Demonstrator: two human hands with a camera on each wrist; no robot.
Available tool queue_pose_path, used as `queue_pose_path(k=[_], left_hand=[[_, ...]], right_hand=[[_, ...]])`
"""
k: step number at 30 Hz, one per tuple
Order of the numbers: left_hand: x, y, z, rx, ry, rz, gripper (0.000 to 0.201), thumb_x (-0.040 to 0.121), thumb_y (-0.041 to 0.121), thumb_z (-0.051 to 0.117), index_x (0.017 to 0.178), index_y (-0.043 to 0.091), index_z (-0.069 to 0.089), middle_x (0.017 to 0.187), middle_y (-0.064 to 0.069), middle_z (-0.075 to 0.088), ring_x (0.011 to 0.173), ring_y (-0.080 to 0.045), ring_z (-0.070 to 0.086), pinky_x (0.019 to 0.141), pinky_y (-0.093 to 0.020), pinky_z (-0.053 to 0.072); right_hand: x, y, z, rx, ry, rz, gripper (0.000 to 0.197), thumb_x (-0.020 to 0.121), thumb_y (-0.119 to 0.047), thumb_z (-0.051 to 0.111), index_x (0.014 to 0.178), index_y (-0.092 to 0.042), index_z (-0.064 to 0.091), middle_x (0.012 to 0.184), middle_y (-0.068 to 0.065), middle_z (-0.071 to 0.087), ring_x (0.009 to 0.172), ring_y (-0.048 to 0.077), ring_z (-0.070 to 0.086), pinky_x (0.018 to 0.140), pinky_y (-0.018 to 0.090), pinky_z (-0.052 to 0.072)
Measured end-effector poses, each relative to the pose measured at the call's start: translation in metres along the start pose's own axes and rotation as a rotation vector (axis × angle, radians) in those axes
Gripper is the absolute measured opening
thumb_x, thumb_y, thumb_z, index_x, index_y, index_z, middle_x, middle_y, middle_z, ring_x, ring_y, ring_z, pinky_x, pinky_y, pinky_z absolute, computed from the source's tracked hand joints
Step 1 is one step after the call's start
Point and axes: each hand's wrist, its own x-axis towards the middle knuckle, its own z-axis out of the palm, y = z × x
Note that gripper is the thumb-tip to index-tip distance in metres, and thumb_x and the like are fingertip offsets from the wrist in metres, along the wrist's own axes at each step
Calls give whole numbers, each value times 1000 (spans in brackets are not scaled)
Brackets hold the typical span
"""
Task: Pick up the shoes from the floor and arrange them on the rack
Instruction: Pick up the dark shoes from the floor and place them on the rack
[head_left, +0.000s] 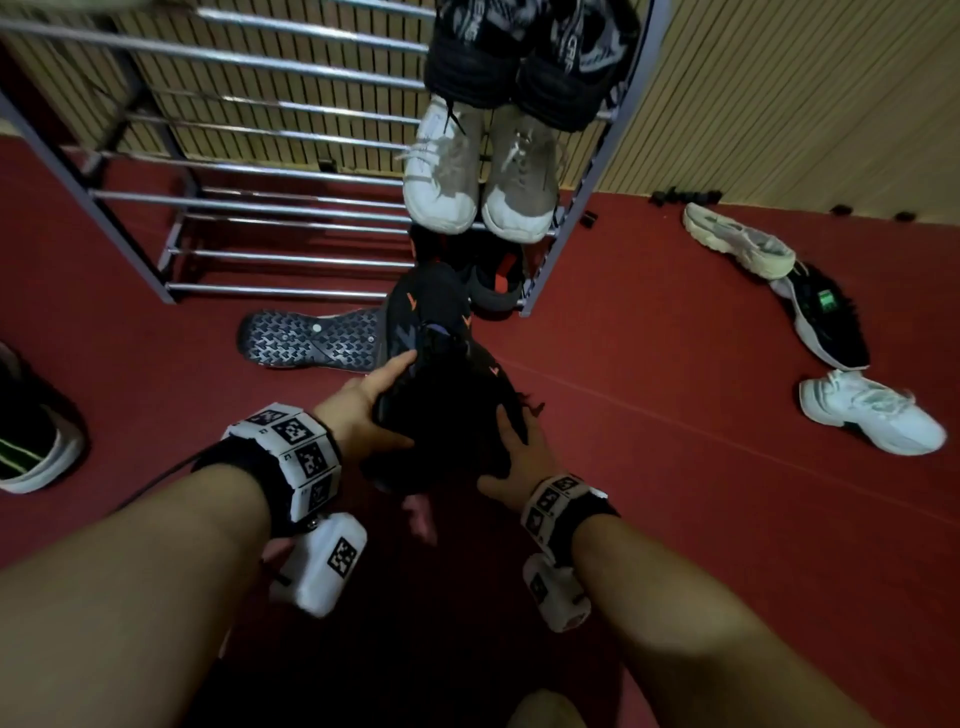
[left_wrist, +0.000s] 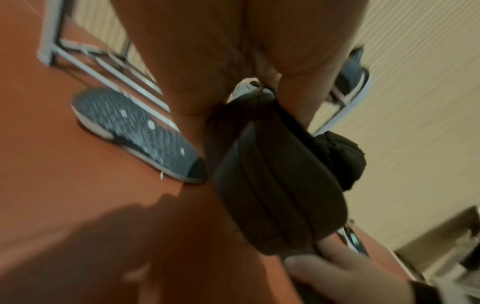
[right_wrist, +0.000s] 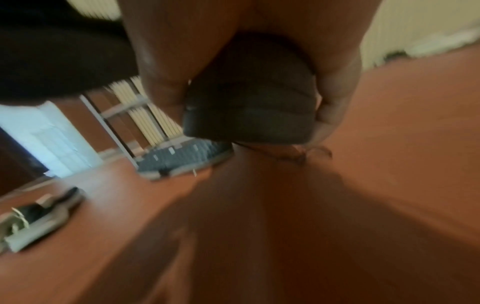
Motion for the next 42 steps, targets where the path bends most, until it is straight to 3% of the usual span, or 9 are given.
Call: queue_pose_path(k=[3,7,11,14,19,23,30,34,42], left_hand=[[-13,0,-13,-46,42,15,99,40,51,71,114,82,13,147,-9,33,133,-22,39,110,-41,36],[-35,5,-30,-89,120,10,100,45,41,77,112,82,15,149,-7,31,132,-20,39,110,-37,35],[-53,13,-42,-153,197,43,99,73,6,76,139,52,19,145,5,32,129,-9,36,102,-24,35],[-64,19,-47,-195,245,57,95,78,-1,70,146,39,15,132,13,35,117,-2,37,92,-17,35],[-81,21,-57,-273,357,66,93,77,-1,71,142,43,20,144,2,38,122,-9,41,101,-24,36],[-88,20,-63,-329,437,60,92,74,3,75,130,57,24,147,0,38,130,-17,43,110,-40,35],[-93,30,-75,-481,584,7,93,73,-3,73,141,42,29,140,2,43,128,-19,45,108,-43,37],[-98,34,-85,-449,599,-3,93,70,-2,76,131,55,34,147,2,38,132,-18,41,109,-45,36],[-99,51,-91,-397,628,-67,92,75,-4,72,140,45,29,145,-1,40,129,-19,43,108,-44,37]], right_hand=[[-8,-12,-25,-16,71,-104,88,86,-43,59,147,-43,-3,156,-7,-20,144,32,12,114,44,21],[-19,-37,-50,-5,145,-154,76,89,-46,54,145,-50,2,155,-19,-15,139,42,14,110,46,24],[-29,-67,-64,8,162,-260,72,90,-51,50,145,-51,3,156,-19,-13,138,39,16,112,43,19],[-37,-84,-74,-65,197,-324,70,91,-51,47,145,-49,3,156,-18,-12,133,37,25,110,38,24],[-52,-101,-93,-120,254,-401,67,93,-50,44,145,-48,3,156,-17,-12,134,35,24,110,36,25],[-62,-107,-103,-101,262,-430,67,93,-49,44,146,-48,4,156,-17,-11,133,32,25,109,34,26],[-60,-120,-120,-78,241,-523,67,93,-49,43,146,-47,2,156,-17,-11,133,33,25,109,35,27],[-57,-123,-128,-40,233,-549,67,93,-51,42,146,-48,2,156,-17,-10,132,35,26,107,36,30],[-59,-118,-139,2,200,-585,66,92,-52,42,146,-48,3,157,-17,-7,134,34,25,110,38,31]])
